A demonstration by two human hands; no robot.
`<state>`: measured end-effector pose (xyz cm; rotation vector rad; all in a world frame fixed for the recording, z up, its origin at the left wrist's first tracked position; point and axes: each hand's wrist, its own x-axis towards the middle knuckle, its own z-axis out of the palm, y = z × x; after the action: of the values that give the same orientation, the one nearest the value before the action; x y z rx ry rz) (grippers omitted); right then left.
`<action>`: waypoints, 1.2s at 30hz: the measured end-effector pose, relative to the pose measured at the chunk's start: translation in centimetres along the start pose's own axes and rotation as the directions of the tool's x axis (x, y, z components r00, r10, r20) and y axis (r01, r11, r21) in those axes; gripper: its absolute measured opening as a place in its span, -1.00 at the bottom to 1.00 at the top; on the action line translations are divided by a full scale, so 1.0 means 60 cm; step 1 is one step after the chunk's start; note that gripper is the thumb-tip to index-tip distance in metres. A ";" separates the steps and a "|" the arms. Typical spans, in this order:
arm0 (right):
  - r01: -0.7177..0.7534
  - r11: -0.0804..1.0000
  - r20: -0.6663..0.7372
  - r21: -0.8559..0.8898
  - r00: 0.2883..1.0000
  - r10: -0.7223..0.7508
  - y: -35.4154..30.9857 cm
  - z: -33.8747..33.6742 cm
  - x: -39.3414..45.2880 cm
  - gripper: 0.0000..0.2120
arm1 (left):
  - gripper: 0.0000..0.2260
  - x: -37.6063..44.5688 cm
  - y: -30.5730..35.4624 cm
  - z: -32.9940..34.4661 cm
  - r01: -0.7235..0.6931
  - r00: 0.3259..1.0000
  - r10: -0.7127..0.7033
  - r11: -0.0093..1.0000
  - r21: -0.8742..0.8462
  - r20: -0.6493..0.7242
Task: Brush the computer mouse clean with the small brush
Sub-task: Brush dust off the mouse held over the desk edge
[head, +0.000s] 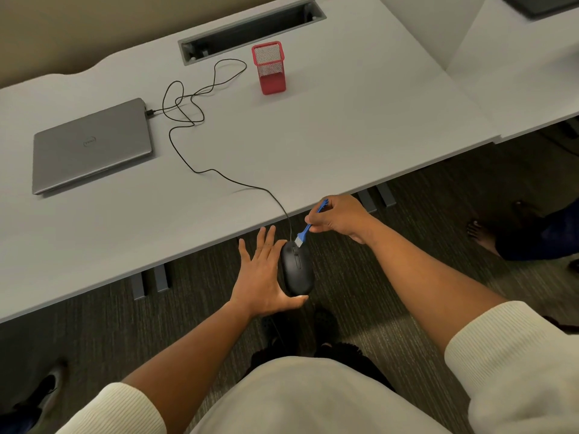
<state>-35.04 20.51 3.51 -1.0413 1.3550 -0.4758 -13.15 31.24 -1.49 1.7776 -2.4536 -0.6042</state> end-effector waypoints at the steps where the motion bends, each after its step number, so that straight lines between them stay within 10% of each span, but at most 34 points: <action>1: -0.003 1.000 0.009 0.010 1.000 0.003 0.000 -0.001 0.000 -0.84 | 0.12 0.001 0.000 -0.001 0.000 1.000 0.000 1.000 0.002 0.002; 22: -0.037 0.998 0.211 0.044 0.977 0.027 -0.012 -0.008 -0.010 -0.77 | 0.14 0.007 0.003 -0.006 0.008 0.999 -0.010 0.999 0.039 0.036; 30: 0.126 0.950 -0.020 -0.285 0.990 -0.137 -0.013 0.014 -0.006 -0.86 | 0.15 0.005 0.006 -0.013 0.014 0.998 -0.020 0.995 0.102 0.053; 36: 0.141 0.912 0.130 -0.385 0.987 -0.098 -0.025 0.025 -0.014 -0.83 | 0.16 0.000 0.004 -0.011 0.017 0.997 -0.029 0.986 0.168 0.074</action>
<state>-33.39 20.95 5.04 -1.4670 1.3235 -0.2335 -13.21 31.13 -0.79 1.8776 -2.6087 -0.4890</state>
